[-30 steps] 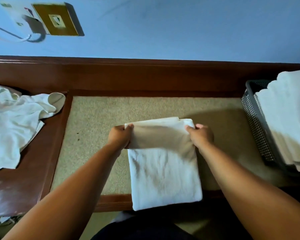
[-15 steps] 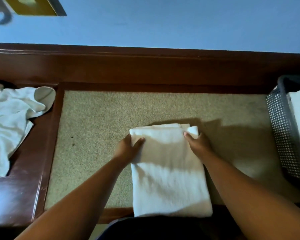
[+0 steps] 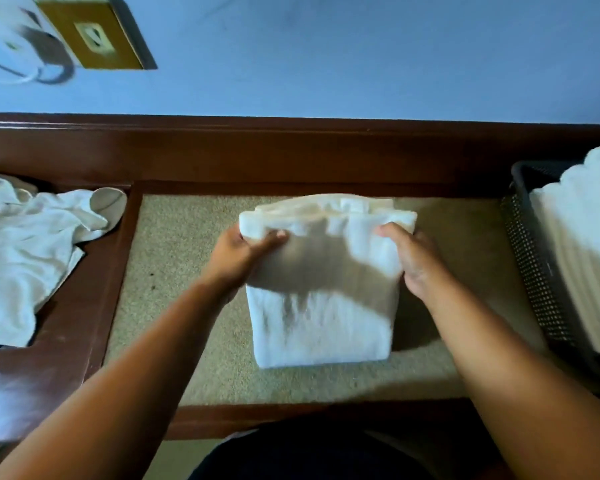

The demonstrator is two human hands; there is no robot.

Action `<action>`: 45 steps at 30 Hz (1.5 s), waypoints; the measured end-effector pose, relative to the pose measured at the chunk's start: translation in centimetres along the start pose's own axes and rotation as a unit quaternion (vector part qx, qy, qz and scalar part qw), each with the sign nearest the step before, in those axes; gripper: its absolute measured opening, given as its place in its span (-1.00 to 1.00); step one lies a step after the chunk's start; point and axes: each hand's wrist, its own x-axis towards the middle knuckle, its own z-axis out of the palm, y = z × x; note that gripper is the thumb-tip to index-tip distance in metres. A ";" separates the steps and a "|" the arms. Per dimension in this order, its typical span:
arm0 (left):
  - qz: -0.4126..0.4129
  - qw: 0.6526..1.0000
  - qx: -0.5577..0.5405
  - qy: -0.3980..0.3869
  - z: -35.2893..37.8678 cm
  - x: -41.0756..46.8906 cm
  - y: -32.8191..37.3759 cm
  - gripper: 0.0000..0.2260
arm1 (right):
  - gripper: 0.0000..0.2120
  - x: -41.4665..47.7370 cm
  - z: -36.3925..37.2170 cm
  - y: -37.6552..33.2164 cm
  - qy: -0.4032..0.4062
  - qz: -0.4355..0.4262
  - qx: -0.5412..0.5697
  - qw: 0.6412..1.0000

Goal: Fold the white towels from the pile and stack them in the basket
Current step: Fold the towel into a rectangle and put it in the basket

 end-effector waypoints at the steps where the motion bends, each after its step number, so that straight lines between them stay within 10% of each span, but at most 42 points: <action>1: 0.063 0.997 0.045 0.006 -0.1 -0.9 1.9 -0.71 | -0.89 -1.1 -0.4 -1.6 -0.003 -0.047 0.000 0.999; 9: 0.361 0.864 0.341 0.089 -1.9 -8.1 1.8 -0.70 | -0.55 -8.9 -5.2 -0.6 -0.051 -0.349 -0.223 0.909; 15: 0.021 0.849 0.525 -0.058 -3.3 -10.3 -13.1 -0.57 | -0.53 -8.6 -4.0 16.0 -0.135 -0.152 -0.432 0.879; 22: -0.189 0.938 0.284 0.070 -1.3 -10.5 -15.8 -0.54 | -0.67 -8.3 -0.9 17.0 -0.054 0.023 -0.252 0.966; 31: -0.255 0.933 0.213 0.142 -2.1 -9.3 -15.2 -0.74 | -0.83 -8.2 -0.1 16.7 -0.060 0.115 -0.298 0.946; 35: -0.260 0.901 0.325 0.124 -2.0 -9.7 -16.5 -0.81 | -0.62 -8.6 0.5 18.3 -0.002 0.121 -0.311 0.943; 39: -0.282 0.933 0.157 0.159 -1.3 -8.9 -16.2 -0.60 | -0.15 -8.1 0.3 18.2 0.018 0.109 -0.320 0.941; 45: -0.316 0.944 0.014 0.096 -1.1 -8.7 -14.0 -0.48 | -0.69 -7.8 0.6 15.9 -0.057 0.159 -0.233 0.958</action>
